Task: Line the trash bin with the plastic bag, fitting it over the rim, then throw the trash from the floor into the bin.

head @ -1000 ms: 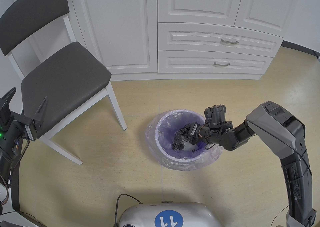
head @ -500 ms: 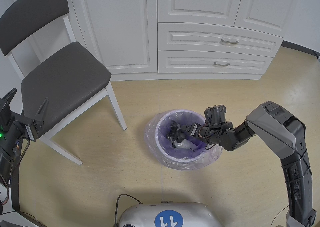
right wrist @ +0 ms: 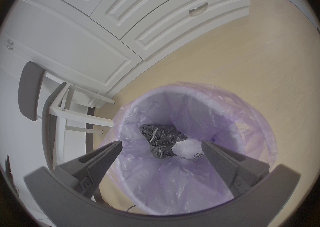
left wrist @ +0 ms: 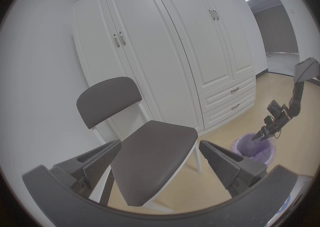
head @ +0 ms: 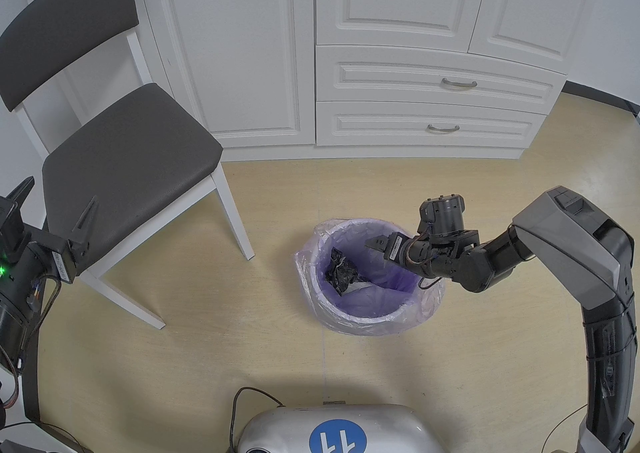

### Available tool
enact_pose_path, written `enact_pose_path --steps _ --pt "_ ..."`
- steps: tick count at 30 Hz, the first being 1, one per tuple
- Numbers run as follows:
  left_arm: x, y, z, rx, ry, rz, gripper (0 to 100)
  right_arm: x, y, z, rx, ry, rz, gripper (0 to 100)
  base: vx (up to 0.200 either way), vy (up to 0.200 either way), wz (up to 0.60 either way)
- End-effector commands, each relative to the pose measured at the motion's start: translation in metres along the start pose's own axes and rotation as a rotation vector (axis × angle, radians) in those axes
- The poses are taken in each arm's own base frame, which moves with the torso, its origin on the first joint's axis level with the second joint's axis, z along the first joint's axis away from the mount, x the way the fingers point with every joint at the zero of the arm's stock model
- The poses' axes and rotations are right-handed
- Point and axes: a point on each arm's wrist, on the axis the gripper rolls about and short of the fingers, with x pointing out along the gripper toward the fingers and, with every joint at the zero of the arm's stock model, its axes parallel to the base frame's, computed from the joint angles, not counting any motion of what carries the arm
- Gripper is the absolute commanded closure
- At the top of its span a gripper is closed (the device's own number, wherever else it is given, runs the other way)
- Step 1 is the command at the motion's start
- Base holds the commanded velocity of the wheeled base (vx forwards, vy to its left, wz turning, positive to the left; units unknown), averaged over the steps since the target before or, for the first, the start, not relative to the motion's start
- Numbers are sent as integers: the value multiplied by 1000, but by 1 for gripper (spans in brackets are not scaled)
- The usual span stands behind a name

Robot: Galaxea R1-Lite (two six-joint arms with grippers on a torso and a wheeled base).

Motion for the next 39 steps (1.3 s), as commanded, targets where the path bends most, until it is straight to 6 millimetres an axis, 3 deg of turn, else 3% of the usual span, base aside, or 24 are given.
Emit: enact_pose_path --steps 1,6,16,22,26,31,39 --pt "1 -1 -2 5 11 -4 0 -25 15 15 -36 -31 26 0 0 0 0" --pt "4 -5 -7 13 31 -11 0 -43 6 25 -138 -43 -4 0 0 0 0" --pt "13 -24 -20 -26 101 -96 0 -83 -33 53 -350 -21 -162 0 0 0 0" --pt "21 -59 -31 -212 192 -224 0 -98 -41 58 -477 -83 -340 0 0 0 0" --pt "33 -79 -43 -308 276 -247 0 -107 -42 61 -518 -149 -358 0 0 0 0" --pt "37 -89 -47 -329 306 -262 0 -119 -40 62 -575 -202 -364 0 0 0 0" --pt "38 -87 -43 -336 289 -255 0 -140 -40 50 -703 -299 -334 0 0 0 0"
